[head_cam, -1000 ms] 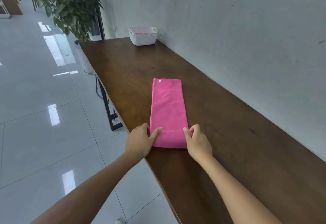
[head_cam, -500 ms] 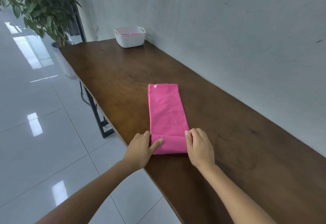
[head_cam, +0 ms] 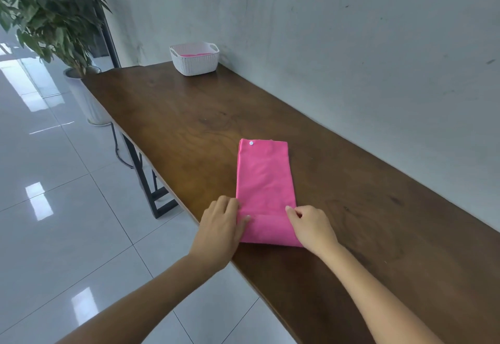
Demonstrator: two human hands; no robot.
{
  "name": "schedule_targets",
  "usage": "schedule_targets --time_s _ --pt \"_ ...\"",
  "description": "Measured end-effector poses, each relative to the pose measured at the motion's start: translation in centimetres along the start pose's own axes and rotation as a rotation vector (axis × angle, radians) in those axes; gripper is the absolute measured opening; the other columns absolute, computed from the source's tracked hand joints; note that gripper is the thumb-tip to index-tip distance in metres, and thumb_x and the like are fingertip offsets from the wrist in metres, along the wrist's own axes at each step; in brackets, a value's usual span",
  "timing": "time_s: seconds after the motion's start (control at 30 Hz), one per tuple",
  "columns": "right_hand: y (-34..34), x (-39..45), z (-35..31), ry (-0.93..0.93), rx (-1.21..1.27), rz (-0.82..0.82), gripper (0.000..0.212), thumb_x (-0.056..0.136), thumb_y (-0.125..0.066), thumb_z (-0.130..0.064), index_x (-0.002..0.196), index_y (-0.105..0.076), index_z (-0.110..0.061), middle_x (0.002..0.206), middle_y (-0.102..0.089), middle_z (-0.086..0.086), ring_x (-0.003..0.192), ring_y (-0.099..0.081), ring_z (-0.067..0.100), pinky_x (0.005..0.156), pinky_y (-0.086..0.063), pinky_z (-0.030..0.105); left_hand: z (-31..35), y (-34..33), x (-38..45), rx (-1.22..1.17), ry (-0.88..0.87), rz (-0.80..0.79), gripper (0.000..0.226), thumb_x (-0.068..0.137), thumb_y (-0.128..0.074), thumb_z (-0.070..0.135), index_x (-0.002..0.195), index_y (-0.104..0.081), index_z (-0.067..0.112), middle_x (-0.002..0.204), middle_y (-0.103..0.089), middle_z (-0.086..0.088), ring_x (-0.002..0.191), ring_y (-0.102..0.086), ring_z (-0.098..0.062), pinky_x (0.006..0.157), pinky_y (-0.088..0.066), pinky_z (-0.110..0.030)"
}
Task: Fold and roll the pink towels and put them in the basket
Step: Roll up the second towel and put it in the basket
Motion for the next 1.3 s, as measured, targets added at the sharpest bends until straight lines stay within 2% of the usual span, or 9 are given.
schedule_targets --time_s 0.1,0.23,0.37,0.53,0.73,0.93,1.1,1.2,1.3 --pt "0.3 1.1 0.2 -0.118 -0.037 0.081 0.042 0.103 -0.041 -0.047 0.069 -0.050 -0.023 0.067 -0.056 -0.004 0.061 -0.054 0.015 0.053 -0.037 0.032 1.8 -1.3 -0.4 0.118 -0.238 0.029 0.043 0.101 -0.035 0.055 0.118 -0.055 0.021 0.120 -0.056 0.004 0.112 -0.052 -0.018 0.098 -0.048 -0.037" --pt "0.4 0.9 0.1 -0.137 0.063 0.285 0.029 0.102 -0.039 -0.050 0.098 -0.052 -0.024 0.100 -0.054 -0.004 0.082 -0.057 0.017 0.068 -0.046 0.035 1.5 -3.2 0.6 0.100 -0.230 0.000 0.045 0.104 -0.028 0.048 0.124 -0.053 0.016 0.122 -0.056 -0.001 0.112 -0.054 -0.023 0.093 -0.052 -0.041" --pt "0.0 -0.5 -0.7 0.095 0.127 0.362 0.033 0.102 -0.037 -0.051 0.107 -0.056 -0.024 0.107 -0.054 -0.008 0.092 -0.056 0.010 0.072 -0.043 0.029 0.2 -4.1 2.8 0.046 -0.170 -0.097 0.055 0.103 -0.015 0.054 0.112 -0.054 0.016 0.108 -0.054 0.000 0.090 -0.050 -0.020 0.082 -0.047 -0.038" --pt "-1.4 -2.3 -1.1 0.419 -0.194 0.376 0.053 0.103 -0.027 -0.059 0.129 -0.055 -0.020 0.123 -0.053 0.000 0.104 -0.055 0.012 0.082 -0.053 0.026 -1.1 -4.0 4.5 -0.064 -0.091 -0.147 0.063 0.098 0.000 0.064 0.102 -0.049 0.025 0.098 -0.053 0.007 0.088 -0.050 -0.016 0.081 -0.035 -0.035" --pt "-2.0 -1.7 -1.8 0.551 -0.270 0.365 0.054 0.104 -0.029 -0.059 0.114 -0.064 -0.019 0.098 -0.060 -0.003 0.083 -0.060 0.010 0.064 -0.049 0.019 -2.3 -3.7 4.8 -0.116 -0.023 -0.118 0.045 0.103 -0.012 0.053 0.077 -0.039 0.028 0.072 -0.047 0.011 0.068 -0.046 -0.015 0.068 -0.036 -0.036" --pt "-1.1 0.7 -4.0 0.451 -0.338 0.166 0.057 0.104 -0.017 -0.060 0.107 -0.064 -0.029 0.094 -0.065 -0.012 0.090 -0.053 0.011 0.082 -0.043 0.032 -1.5 -2.6 3.0 0.099 -0.123 0.049 0.041 0.106 -0.026 0.041 0.114 -0.063 0.024 0.111 -0.061 0.007 0.107 -0.053 -0.016 0.097 -0.037 -0.034" --pt "-1.3 3.1 -4.7 0.291 -0.115 -0.105 0.046 0.104 -0.029 -0.054 0.068 -0.046 -0.030 0.077 -0.051 -0.008 0.079 -0.051 0.010 0.065 -0.037 0.027 -1.4 -2.3 3.9 0.152 -0.106 0.089 0.039 0.106 -0.031 0.035 0.100 -0.066 0.019 0.094 -0.064 0.004 0.085 -0.056 -0.020 0.081 -0.048 -0.035" --pt "-1.3 3.9 -4.4 0.262 -0.122 0.027 0.051 0.105 -0.028 -0.051 0.086 -0.066 -0.022 0.095 -0.056 -0.007 0.089 -0.052 0.008 0.075 -0.039 0.023 -1.0 -2.8 6.1 0.245 -0.180 -0.036 0.035 0.105 -0.030 0.022 0.079 -0.054 0.018 0.073 -0.055 0.001 0.063 -0.045 -0.022 0.065 -0.046 -0.039" --pt "-0.8 3.1 -4.9 0.344 -0.119 0.246 0.050 0.104 -0.026 -0.050 0.106 -0.067 -0.020 0.104 -0.060 -0.008 0.092 -0.053 0.006 0.078 -0.039 0.019 -1.2 -2.4 8.0 0.195 -0.123 -0.120 0.032 0.095 -0.054 0.008 0.064 -0.047 0.016 0.056 -0.048 -0.001 0.047 -0.043 -0.023 0.051 -0.043 -0.034"
Point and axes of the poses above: each hand's wrist, its own x-axis towards the middle knuckle, its own y-axis out of the back of the hand, z = x × y, the point moved 6 cm from there along x, towards the middle knuckle
